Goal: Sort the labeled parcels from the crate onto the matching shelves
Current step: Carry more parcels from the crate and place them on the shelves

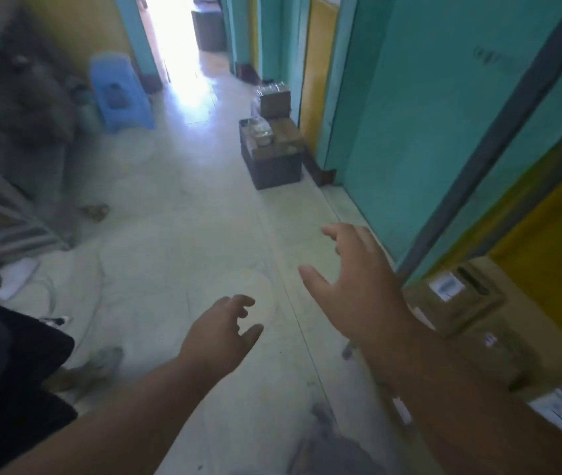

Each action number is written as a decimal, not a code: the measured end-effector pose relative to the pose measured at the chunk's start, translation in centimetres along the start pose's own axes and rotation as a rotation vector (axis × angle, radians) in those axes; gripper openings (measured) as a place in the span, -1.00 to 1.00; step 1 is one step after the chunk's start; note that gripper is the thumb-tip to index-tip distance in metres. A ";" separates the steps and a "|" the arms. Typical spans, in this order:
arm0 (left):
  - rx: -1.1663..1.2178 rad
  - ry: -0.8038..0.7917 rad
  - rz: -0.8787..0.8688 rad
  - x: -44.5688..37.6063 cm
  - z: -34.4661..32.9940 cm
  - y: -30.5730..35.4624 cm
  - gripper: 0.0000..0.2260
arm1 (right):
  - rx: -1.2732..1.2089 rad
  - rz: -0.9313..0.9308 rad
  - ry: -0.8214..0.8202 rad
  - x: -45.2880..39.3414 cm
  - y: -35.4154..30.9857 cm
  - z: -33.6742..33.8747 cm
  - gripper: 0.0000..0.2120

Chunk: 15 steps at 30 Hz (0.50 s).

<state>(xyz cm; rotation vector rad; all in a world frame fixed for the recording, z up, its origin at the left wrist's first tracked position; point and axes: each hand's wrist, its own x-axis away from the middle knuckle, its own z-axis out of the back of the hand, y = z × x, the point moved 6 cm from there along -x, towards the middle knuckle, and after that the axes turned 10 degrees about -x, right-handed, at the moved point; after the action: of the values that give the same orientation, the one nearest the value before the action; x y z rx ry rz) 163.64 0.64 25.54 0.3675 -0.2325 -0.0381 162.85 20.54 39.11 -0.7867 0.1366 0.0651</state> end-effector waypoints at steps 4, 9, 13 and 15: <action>0.045 0.061 0.046 -9.7 2.6 -1.9 -0.59 | -0.015 0.042 -0.028 -9.4 -0.1 -2.9 -0.47; 0.035 0.111 0.101 -20.0 9.3 -4.9 -0.57 | -0.020 0.092 -0.077 -23.4 -2.6 -6.3 -0.47; 0.039 0.161 0.164 -27.4 14.3 -9.7 -0.55 | -0.007 0.144 -0.110 -34.5 -5.9 -9.5 -0.48; 0.041 0.190 0.193 -31.8 15.7 -12.9 -0.54 | -0.011 0.171 -0.105 -39.6 -6.8 -11.9 -0.49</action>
<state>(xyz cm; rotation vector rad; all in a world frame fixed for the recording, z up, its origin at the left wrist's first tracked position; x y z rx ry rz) 129.17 -14.38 28.17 0.3857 -0.0798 0.1911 123.22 6.96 41.38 -0.7798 0.1035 0.2687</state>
